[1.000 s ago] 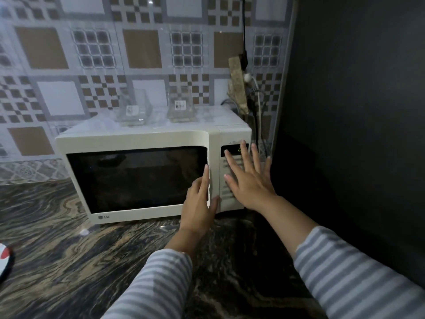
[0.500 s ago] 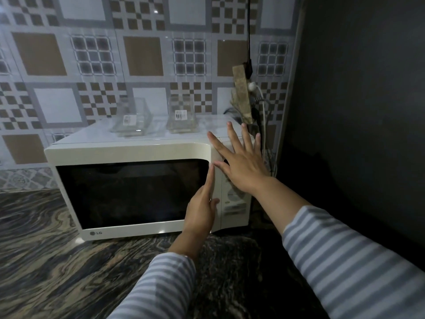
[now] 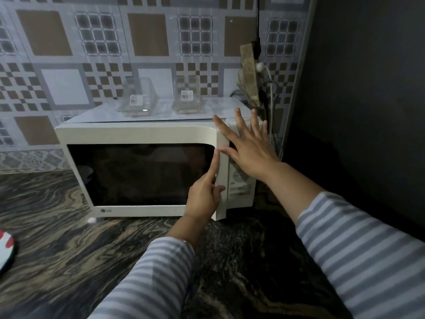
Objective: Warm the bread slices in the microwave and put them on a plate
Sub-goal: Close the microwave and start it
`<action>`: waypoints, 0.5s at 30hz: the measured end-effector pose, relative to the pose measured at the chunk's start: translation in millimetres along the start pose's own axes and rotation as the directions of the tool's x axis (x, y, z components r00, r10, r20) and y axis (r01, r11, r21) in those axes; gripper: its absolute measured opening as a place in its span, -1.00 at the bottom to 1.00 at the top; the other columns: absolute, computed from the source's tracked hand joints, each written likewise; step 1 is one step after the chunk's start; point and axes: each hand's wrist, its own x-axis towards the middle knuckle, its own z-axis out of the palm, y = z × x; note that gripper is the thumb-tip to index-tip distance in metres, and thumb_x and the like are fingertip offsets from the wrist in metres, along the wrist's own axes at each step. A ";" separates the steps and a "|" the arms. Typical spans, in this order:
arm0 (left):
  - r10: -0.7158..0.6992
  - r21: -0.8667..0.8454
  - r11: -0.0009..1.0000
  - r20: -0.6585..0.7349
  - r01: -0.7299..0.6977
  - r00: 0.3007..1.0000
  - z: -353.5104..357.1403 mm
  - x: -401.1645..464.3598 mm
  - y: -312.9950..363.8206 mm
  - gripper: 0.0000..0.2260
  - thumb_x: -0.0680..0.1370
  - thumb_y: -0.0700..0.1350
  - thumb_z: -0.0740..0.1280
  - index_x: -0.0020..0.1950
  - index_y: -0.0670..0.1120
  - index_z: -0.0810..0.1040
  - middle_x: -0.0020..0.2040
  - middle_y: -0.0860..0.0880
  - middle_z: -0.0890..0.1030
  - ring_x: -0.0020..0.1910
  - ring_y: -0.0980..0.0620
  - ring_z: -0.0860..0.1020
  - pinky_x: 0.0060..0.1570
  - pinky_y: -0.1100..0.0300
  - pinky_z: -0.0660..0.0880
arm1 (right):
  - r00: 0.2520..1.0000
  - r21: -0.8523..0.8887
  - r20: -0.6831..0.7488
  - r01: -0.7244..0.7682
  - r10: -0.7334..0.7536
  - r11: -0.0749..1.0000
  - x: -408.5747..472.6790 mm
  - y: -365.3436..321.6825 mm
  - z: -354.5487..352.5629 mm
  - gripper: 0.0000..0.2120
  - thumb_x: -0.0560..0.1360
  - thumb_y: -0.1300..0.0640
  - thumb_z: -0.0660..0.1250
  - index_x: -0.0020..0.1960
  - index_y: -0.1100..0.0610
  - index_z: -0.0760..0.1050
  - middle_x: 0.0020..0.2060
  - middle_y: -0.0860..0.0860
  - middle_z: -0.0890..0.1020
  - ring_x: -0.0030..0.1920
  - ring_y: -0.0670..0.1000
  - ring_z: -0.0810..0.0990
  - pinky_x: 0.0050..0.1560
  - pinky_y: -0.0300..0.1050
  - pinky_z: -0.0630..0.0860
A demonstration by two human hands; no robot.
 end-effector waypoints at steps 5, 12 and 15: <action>-0.007 -0.145 0.989 0.160 0.030 0.987 -16.7 -10.1 5.8 -0.07 0.48 -0.07 0.45 0.48 0.35 -0.23 -0.14 0.07 0.51 -0.19 0.08 0.53 -0.09 0.06 0.57 | 1.000 0.044 0.009 -0.003 0.003 0.999 -12.9 -9.6 -2.6 -0.39 0.61 -0.23 -0.06 0.44 -0.31 -0.43 0.53 0.01 -0.33 0.48 0.12 -0.45 0.39 0.31 -0.38; 0.089 0.340 0.940 -0.341 0.035 0.936 -97.5 -0.6 -3.1 -0.48 0.53 0.15 0.23 0.47 0.06 0.27 0.24 -0.05 0.42 0.22 -0.04 0.42 0.15 -0.02 0.45 | 0.999 0.053 0.034 0.003 -0.005 0.999 -17.5 -17.9 -18.1 -0.44 0.63 -0.19 -0.09 0.51 -0.21 -0.33 0.51 -0.01 -0.39 0.45 0.08 -0.51 0.39 0.31 -0.40; 0.029 0.512 0.848 -0.301 0.136 0.953 -127.2 27.0 -4.2 -0.47 0.59 0.17 0.11 0.53 0.07 0.14 0.48 -0.05 0.25 0.49 -0.07 0.16 0.42 -0.11 0.13 | 0.999 0.025 0.027 -0.021 0.020 0.999 -11.0 -27.1 -22.5 -0.43 0.63 -0.20 -0.12 0.53 -0.15 -0.33 0.51 -0.02 -0.38 0.46 0.07 -0.49 0.40 0.32 -0.38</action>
